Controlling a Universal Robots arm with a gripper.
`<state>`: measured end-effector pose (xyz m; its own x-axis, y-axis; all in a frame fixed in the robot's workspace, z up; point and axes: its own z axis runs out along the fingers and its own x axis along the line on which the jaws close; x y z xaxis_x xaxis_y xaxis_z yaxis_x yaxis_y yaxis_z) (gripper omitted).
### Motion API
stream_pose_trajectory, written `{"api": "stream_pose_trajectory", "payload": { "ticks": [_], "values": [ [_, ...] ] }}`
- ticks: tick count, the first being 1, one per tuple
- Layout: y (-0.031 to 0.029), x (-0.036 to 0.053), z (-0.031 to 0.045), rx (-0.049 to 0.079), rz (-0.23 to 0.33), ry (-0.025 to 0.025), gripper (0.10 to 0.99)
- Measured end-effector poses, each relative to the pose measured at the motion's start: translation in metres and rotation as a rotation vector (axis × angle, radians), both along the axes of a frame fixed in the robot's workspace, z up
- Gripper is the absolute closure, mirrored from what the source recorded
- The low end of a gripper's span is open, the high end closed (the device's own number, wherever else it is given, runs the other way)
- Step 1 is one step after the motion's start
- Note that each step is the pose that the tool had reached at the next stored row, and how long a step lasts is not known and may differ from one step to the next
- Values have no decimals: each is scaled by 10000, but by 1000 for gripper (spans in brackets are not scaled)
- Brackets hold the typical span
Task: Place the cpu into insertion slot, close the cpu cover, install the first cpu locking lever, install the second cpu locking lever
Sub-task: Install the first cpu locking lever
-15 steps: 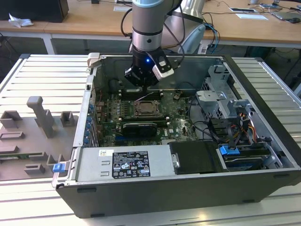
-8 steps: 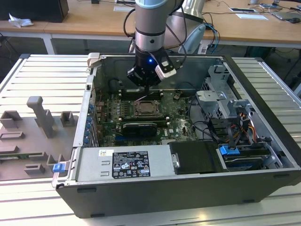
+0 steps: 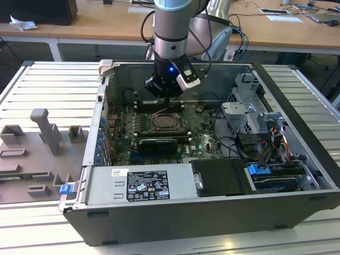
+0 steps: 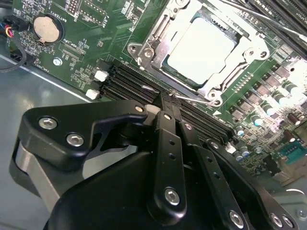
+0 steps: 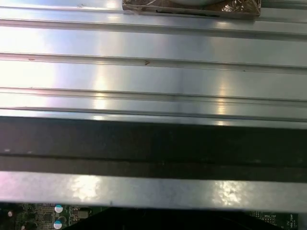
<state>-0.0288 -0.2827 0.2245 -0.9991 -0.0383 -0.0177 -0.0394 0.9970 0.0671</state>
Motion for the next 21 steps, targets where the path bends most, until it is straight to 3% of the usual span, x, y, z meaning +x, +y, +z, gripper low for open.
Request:
{"api": "stream_pose_trajectory", "payload": {
  "ticks": [12,21],
  "values": [
    [1,75,-152,-8,1,-1,980],
    [1,86,-206,-185,0,0,980]
  ]
}}
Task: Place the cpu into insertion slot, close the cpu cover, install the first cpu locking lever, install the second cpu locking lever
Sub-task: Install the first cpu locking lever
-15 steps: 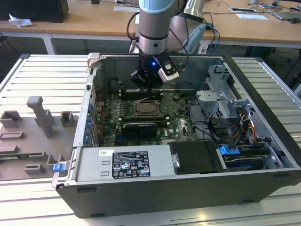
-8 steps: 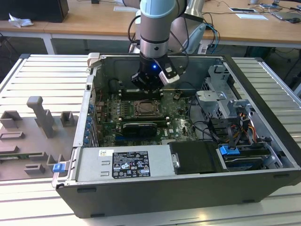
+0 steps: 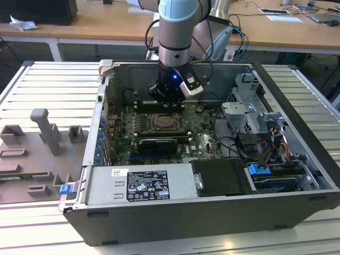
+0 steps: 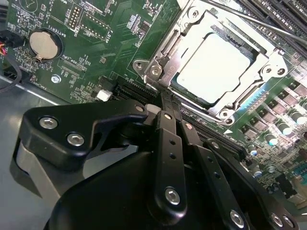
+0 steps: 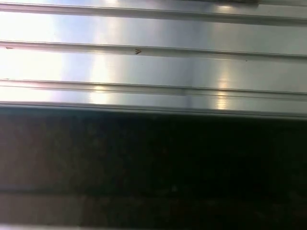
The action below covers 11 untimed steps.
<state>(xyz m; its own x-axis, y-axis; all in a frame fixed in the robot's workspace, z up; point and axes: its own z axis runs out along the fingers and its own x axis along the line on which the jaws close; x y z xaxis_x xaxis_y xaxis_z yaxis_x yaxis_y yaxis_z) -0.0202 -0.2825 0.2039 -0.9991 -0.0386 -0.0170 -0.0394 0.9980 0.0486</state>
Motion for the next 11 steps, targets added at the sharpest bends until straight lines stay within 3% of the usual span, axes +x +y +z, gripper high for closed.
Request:
{"api": "stream_pose_trajectory", "payload": {
  "ticks": [4,5,7,11],
  "values": [
    [0,0,-19,10,-1,1,980],
    [1,0,-20,93,0,-1,980],
    [1,0,-20,125,-2,-1,980],
    [1,0,62,126,-1,-1,980]
  ]
}}
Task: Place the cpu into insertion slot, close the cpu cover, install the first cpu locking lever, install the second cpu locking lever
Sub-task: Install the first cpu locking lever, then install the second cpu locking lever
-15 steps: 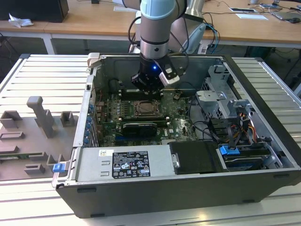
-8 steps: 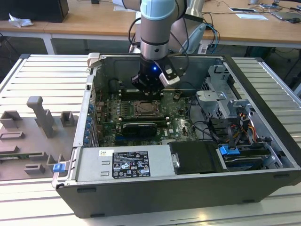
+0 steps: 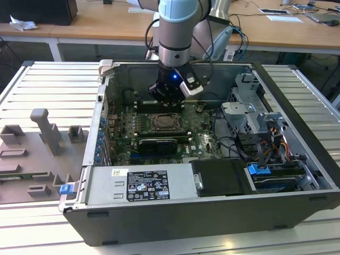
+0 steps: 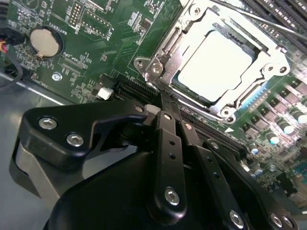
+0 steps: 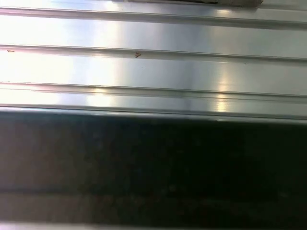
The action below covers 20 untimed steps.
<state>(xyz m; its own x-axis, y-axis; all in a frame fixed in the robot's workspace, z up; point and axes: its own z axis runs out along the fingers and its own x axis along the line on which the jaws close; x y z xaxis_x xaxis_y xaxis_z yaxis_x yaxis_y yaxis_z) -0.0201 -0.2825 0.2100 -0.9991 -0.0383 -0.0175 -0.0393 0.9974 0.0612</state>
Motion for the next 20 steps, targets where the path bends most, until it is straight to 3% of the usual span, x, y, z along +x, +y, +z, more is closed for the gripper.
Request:
{"api": "stream_pose_trajectory", "payload": {
  "ticks": [2,20],
  "values": [
    [0,0,36,0,1,0,980],
    [-97,0,36,0,0,1,980]
  ]
}}
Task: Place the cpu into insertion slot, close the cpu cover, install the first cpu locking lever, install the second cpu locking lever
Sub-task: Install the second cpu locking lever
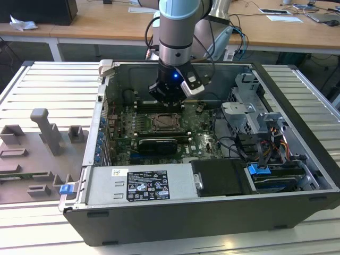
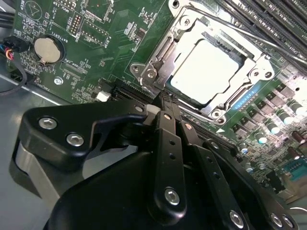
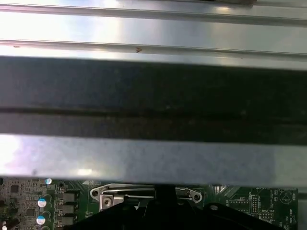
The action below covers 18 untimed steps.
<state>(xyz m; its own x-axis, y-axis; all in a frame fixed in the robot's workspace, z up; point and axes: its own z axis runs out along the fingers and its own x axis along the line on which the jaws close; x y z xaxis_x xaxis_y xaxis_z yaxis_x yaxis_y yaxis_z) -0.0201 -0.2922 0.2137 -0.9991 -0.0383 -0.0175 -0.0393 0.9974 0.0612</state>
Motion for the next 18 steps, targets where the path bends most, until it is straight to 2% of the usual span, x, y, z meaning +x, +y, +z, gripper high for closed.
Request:
{"api": "stream_pose_trajectory", "payload": {
  "ticks": [10,13,16,18],
  "values": [
    [-88,-1,6,-2,-1,1,980],
    [-89,0,35,-1,0,0,980],
    [-89,0,97,0,0,0,980],
    [-99,1,107,2,3,-1,980]
  ]
}}
